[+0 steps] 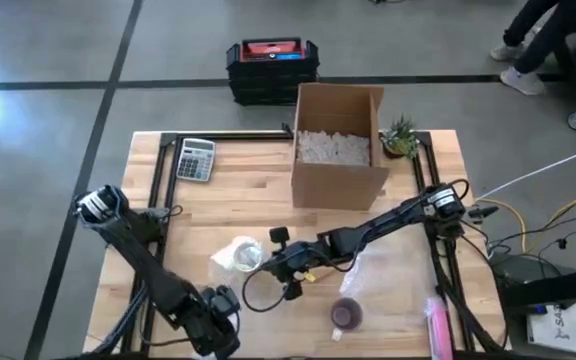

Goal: Wrap mug
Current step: Wrap the orange patterned mug with the left transparent bubble wrap

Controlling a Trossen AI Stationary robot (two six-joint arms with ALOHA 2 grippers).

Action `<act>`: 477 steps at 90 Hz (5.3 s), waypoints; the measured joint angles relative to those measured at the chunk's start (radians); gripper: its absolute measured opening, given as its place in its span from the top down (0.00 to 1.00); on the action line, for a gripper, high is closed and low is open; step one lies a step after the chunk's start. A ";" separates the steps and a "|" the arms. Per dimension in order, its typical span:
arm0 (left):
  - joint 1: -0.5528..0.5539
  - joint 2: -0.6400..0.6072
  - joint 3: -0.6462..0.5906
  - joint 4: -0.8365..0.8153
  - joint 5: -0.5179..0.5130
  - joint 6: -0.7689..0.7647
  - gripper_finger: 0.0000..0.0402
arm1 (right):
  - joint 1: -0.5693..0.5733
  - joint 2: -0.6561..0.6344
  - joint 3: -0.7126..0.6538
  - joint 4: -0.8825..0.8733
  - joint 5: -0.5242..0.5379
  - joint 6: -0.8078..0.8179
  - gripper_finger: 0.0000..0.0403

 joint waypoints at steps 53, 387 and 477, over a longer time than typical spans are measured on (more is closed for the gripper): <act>0.040 0.172 0.012 -0.024 0.082 -0.036 0.94 | -0.003 -0.008 0.000 -0.014 0.004 -0.013 1.00; 0.285 -0.233 -0.083 -0.071 -0.515 0.576 1.00 | -0.061 -0.073 0.098 -0.525 0.000 0.070 1.00; 0.354 -0.179 -0.067 -0.033 -0.488 0.676 0.94 | -0.061 -0.001 0.113 -0.373 -0.087 0.018 1.00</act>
